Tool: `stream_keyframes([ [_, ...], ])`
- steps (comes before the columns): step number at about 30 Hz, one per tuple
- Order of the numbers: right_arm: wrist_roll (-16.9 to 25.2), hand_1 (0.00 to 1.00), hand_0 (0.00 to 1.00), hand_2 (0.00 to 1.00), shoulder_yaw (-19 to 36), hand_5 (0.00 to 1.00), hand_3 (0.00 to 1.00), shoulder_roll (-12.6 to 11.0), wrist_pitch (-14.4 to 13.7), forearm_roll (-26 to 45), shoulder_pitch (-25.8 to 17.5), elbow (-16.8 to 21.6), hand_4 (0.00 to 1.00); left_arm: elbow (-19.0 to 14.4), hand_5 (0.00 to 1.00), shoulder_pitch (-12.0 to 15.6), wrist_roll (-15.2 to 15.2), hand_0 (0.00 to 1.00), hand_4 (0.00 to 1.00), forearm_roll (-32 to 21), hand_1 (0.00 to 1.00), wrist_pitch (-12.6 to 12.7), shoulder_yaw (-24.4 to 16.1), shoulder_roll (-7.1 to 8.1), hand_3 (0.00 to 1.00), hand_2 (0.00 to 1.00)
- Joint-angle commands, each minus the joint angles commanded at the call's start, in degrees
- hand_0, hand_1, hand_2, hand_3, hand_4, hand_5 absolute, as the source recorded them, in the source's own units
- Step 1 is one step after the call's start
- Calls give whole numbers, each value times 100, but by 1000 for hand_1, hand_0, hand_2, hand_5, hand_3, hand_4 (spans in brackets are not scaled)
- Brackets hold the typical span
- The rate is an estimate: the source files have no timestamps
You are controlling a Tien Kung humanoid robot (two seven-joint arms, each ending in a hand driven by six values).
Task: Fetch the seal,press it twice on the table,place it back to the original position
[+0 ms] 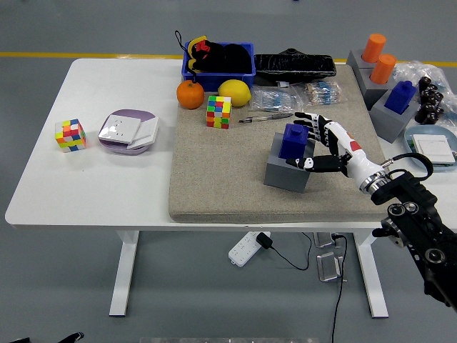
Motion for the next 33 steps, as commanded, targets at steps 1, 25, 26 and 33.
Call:
stream_keyframes([
  [1, -7, 940, 937, 932, 10, 285, 962, -52, 6, -5, -24, 63, 998, 1, 431, -5, 5, 813, 684, 8, 785, 0, -11, 0, 800, 763],
  [25, -575, 998, 997, 984, 1654, 427, 998, -1677, 501, -838, -1343, 865, 998, -12, 432, -77, -51, 813, 683, -204, 786, -12, 131, 41, 800, 762],
  [26, -572, 998, 997, 984, 1751, 427, 998, -1687, 482, -831, -1387, 869, 998, -12, 432, -76, -43, 813, 683, -196, 786, -10, 131, 47, 800, 762],
  [33, -655, 948, 952, 944, 2171, 437, 965, -1716, 476, -755, -1589, 928, 998, -11, 431, -75, -21, 813, 682, -131, 786, 10, 89, 78, 800, 762],
])
